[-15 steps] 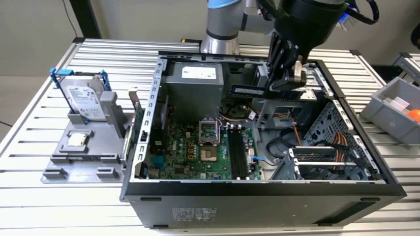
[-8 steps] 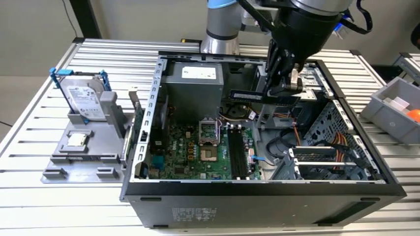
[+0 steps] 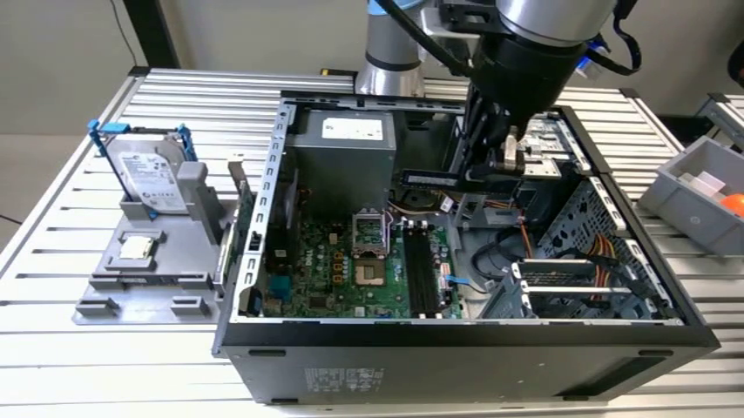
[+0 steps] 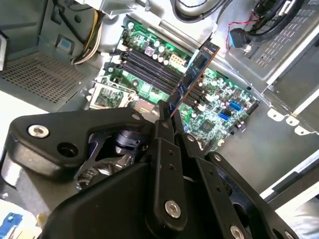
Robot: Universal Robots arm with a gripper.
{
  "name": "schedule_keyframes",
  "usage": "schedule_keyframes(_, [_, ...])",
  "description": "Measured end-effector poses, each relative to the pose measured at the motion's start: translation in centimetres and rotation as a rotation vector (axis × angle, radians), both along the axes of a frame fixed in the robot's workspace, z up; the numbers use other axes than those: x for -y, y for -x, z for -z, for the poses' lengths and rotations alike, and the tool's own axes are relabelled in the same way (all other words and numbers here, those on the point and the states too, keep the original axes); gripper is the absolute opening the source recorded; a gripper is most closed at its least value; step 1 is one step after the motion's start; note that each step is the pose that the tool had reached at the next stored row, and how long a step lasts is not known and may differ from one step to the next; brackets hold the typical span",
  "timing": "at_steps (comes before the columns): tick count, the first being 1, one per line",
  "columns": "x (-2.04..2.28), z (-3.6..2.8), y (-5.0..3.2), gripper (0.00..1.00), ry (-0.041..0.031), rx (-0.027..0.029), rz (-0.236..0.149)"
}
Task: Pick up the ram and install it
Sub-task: 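Pick up the ram and move it above insertion slot, then insert the ram into the slot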
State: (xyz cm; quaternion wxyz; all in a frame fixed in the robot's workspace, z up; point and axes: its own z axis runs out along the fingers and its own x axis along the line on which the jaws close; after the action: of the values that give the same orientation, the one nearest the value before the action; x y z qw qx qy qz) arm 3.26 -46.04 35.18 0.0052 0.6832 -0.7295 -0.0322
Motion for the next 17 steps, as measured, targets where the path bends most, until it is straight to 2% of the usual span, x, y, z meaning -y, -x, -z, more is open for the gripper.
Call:
schedule_keyframes(5, [0.00,0.66,0.01,0.00,0.0000,0.0006,0.092])
schedule_keyframes(17, [0.00,0.66,0.01,0.00,0.0001,0.0006,0.280])
